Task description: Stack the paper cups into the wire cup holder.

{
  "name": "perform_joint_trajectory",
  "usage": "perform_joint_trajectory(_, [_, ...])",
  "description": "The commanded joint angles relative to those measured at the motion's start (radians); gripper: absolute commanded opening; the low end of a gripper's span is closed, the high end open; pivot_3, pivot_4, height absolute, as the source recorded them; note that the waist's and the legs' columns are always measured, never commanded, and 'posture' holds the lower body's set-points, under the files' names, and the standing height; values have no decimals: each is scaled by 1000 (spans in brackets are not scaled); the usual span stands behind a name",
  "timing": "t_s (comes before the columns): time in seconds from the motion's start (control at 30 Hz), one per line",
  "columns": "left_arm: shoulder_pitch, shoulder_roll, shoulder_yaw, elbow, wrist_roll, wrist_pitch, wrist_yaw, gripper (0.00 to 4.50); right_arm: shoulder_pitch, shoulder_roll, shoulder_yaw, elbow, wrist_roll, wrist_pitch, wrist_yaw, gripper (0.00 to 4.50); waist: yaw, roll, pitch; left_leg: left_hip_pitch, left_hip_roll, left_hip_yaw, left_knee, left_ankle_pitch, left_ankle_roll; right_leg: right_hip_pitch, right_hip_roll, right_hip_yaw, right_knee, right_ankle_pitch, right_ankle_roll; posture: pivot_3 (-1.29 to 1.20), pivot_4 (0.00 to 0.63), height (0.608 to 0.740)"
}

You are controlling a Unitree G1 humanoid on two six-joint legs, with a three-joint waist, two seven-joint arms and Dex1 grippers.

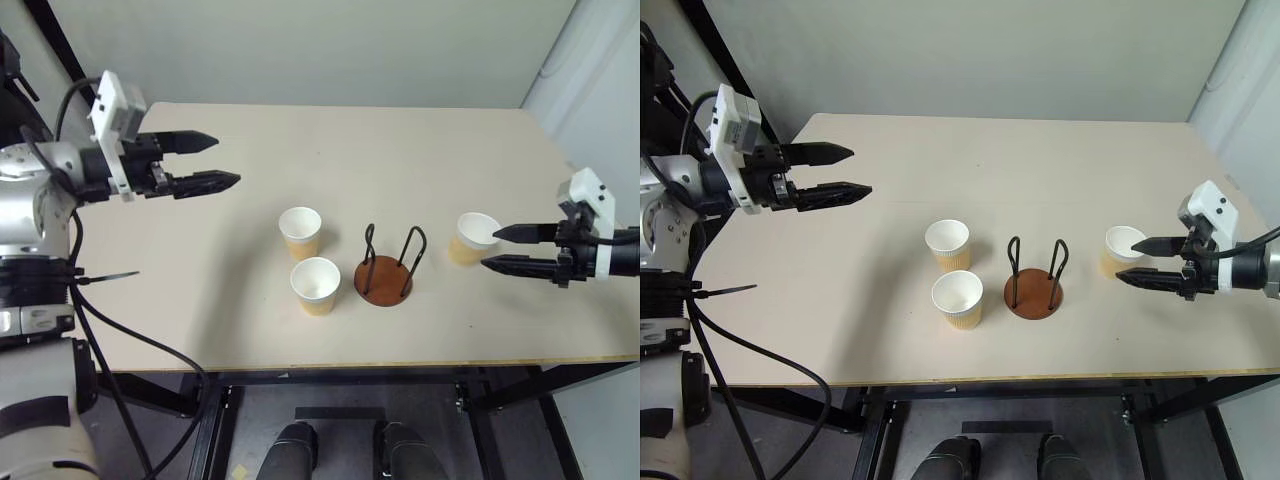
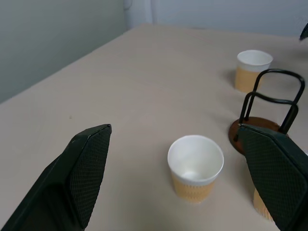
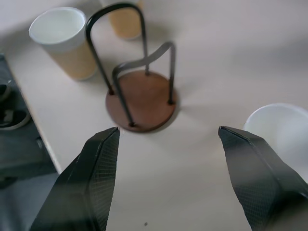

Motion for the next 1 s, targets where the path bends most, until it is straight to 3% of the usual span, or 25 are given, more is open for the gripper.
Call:
perform_joint_trajectory(0.03, [-41, 13, -10, -23, -5, 0, -45, 4500, 8, -31, -62, -57, 60, 51, 7, 3374, -1, 0, 0, 0, 0, 0, 0, 0, 0, 0, 0, 0, 0, 0, 0, 0, 150, 740])
perform_joint_trajectory(0.47, [42, -4, 8, -130, -41, 30, -67, 4500, 23, -13, 21, -144, 110, 127, -23, 3374, -2, 0, 0, 1, 0, 0, 0, 0, 1, 1, 0, 0, 0, 0, 2, 0, 150, 740])
perform_joint_trajectory(1.0, [124, 64, 98, -217, -77, 55, 15, 4500, -102, 220, 249, -33, -58, -1, -155, 3374, -2, -1, -1, 3, 0, 0, 2, 2, 3, 2, 0, 0, 2, 3, -1, 0, 150, 740])
